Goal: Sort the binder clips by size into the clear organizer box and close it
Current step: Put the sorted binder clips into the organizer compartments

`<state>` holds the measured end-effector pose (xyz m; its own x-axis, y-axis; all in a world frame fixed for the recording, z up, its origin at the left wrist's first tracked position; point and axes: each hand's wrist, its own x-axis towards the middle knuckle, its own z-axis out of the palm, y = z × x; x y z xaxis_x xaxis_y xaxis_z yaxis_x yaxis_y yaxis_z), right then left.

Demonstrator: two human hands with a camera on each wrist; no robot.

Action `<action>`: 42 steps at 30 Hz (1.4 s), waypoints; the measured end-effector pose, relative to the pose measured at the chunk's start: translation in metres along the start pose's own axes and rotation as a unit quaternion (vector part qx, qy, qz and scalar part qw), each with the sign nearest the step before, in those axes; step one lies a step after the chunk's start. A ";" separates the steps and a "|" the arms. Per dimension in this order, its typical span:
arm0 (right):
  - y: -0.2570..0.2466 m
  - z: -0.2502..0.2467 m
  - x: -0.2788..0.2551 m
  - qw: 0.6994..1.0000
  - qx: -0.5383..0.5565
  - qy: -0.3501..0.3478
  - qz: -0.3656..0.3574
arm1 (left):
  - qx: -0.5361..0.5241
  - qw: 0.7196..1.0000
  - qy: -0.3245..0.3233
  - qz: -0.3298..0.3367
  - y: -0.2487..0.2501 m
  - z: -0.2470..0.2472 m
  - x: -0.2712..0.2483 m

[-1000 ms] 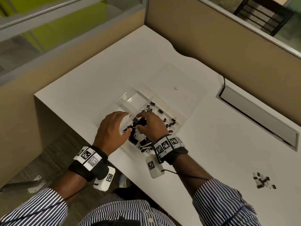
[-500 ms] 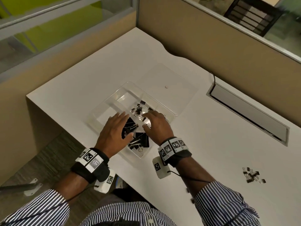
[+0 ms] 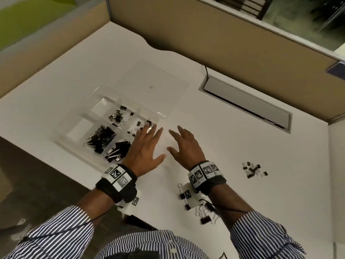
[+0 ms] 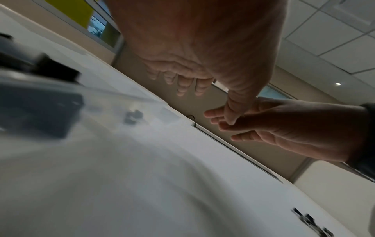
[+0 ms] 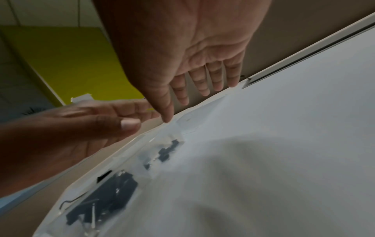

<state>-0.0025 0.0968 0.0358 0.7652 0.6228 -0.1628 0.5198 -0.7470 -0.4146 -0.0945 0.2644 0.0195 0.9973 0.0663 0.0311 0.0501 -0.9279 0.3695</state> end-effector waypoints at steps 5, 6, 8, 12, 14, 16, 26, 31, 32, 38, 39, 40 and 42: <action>0.068 -0.012 -0.041 0.999 -0.007 0.004 0.036 | -0.003 0.999 -0.036 0.022 0.046 0.030 0.011; 0.081 -0.014 -0.049 0.999 -0.008 0.002 0.044 | -0.005 0.999 -0.044 0.027 0.055 0.036 0.012; 0.105 -0.016 -0.066 0.998 -0.008 0.001 0.058 | -0.015 0.998 -0.058 0.036 0.073 0.048 0.013; 0.142 -0.015 -0.100 0.997 -0.007 -0.006 0.074 | -0.016 0.995 -0.088 0.047 0.101 0.068 0.011; 0.153 -0.011 -0.116 0.997 -0.008 -0.013 0.076 | -0.017 0.993 -0.100 0.053 0.112 0.077 0.008; 0.160 -0.004 -0.131 0.997 -0.015 -0.023 0.067 | -0.016 0.992 -0.115 0.059 0.119 0.086 0.002; 0.147 0.026 -0.154 1.000 -0.016 -0.020 -0.011 | -0.016 0.992 -0.114 0.057 0.122 0.114 -0.040; 0.144 0.028 -0.145 1.000 -0.025 -0.005 -0.018 | -0.001 0.994 -0.095 0.052 0.138 0.126 -0.034; 0.143 0.028 -0.143 0.999 -0.027 -0.002 -0.019 | -0.003 0.995 -0.091 0.049 0.141 0.127 -0.032; 0.145 0.028 -0.135 1.000 -0.024 -0.004 -0.005 | -0.023 0.997 -0.064 0.032 0.147 0.127 -0.024; 0.146 0.025 -0.135 1.000 -0.018 -0.007 0.002 | -0.031 0.997 -0.057 0.030 0.146 0.127 -0.023; 0.147 0.022 -0.135 1.000 -0.009 -0.007 0.012 | -0.043 0.998 -0.047 0.029 0.145 0.125 -0.023; 0.152 0.013 -0.137 1.000 0.017 0.001 0.023 | -0.074 0.997 -0.023 0.020 0.141 0.119 -0.022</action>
<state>-0.0339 -0.0990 -0.0167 0.7885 0.5881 -0.1798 0.4716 -0.7659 -0.4370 -0.1035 0.0886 -0.0392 0.9999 0.0100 0.0068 0.0052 -0.8652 0.5013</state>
